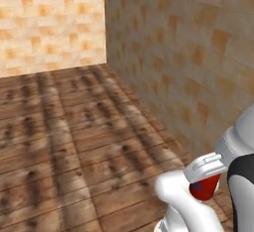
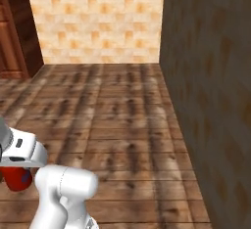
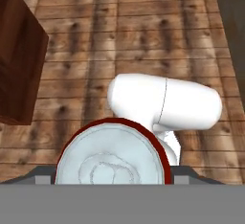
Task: Four empty soda cans are scattered around the kitchen. Gather all the cans and cluster them next to the stove for recycling.
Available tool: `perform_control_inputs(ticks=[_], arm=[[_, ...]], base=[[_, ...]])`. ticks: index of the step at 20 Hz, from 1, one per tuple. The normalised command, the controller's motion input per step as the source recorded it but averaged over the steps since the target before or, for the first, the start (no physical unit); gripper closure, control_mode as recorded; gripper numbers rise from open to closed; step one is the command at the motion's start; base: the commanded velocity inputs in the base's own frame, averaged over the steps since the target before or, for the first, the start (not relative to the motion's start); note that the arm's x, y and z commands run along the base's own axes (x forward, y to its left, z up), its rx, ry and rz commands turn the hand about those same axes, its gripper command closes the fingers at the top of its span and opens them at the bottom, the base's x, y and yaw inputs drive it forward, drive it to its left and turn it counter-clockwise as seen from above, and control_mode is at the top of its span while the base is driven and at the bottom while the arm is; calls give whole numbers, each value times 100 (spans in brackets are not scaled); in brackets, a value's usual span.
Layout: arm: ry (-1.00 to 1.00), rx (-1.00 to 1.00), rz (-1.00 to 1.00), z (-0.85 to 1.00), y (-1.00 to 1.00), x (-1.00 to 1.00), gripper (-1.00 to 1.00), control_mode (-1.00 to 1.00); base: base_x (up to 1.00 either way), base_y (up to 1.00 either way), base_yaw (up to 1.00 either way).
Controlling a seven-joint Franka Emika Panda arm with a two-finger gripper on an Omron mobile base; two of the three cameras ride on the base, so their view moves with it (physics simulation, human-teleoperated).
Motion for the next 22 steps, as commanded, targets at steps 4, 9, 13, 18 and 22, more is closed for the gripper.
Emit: perform_control_inputs(ticks=[4,9,13,18,22], arm=[[0,0,0,0,0,0,100,100],[0,0,0,0,0,0,100,100],[0,0,0,0,0,0,100,100],[0,0,0,0,0,0,100,100],[0,0,0,0,0,0,100,100]], base=[[100,5,5],[100,40,0],[100,38,0],[100,29,0],[100,25,1]])
